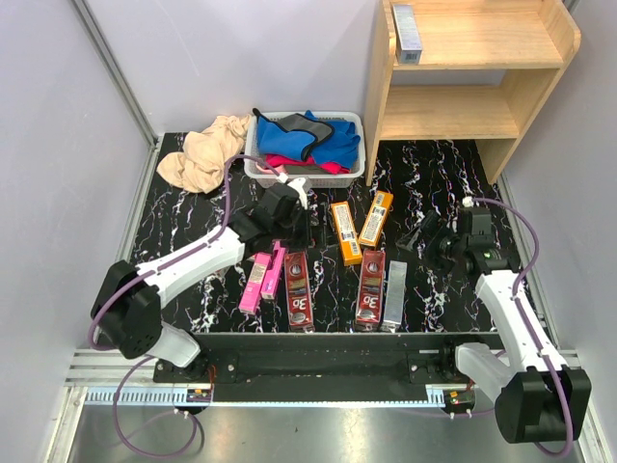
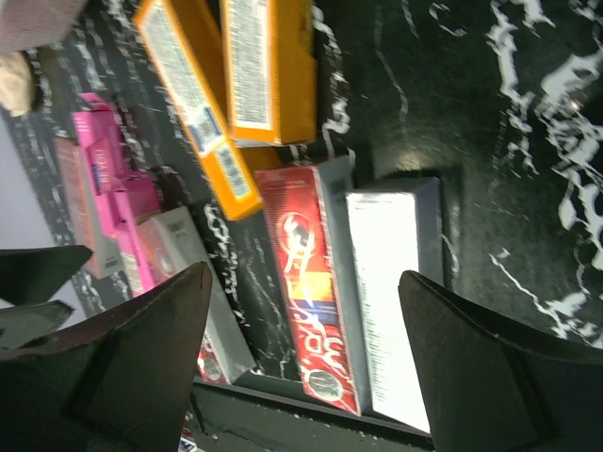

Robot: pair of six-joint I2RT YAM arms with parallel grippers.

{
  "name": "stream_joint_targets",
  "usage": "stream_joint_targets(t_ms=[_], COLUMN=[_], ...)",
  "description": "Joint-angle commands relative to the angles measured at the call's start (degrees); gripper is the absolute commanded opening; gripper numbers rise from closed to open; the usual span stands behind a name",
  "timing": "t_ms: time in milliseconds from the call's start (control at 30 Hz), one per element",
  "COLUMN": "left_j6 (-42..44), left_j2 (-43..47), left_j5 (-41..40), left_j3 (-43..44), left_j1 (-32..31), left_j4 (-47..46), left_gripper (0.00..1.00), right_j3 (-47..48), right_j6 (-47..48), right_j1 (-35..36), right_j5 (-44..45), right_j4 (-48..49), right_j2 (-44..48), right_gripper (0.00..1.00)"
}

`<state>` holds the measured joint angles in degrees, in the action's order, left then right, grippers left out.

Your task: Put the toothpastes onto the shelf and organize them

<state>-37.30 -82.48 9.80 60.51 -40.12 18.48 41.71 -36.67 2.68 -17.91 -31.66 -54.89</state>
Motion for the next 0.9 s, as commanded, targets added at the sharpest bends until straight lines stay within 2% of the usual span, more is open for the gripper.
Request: stream_joint_targets(t_ms=[0,367,600,867], left_j6=[0.6,0.7,1.2,1.4], left_j2=[-2.4,-3.2,-3.0,-3.0], left_j5=[-0.7,-1.0,-1.2,-1.3], left_j3=[3.8,3.6,3.6,3.7], left_j1=[-1.3,-1.4,-1.4,-1.4], left_j4=[-3.1,-3.2,-2.7,-2.3], left_gripper=[0.99,0.99,0.99,0.99], right_j3=[-1.6,-2.6,-3.2,-1.6], right_j6=[1.8,1.4,1.2,0.3], right_j1=[0.7,8.7,11.3,15.9], right_j5=[4.6,9.0,11.2,14.0], right_j4=[-2.2,-2.3,-1.2,-1.1], right_j2=[-1.4,-11.7,-16.5,-23.3], right_gripper=[0.88,0.8,0.68,0.64])
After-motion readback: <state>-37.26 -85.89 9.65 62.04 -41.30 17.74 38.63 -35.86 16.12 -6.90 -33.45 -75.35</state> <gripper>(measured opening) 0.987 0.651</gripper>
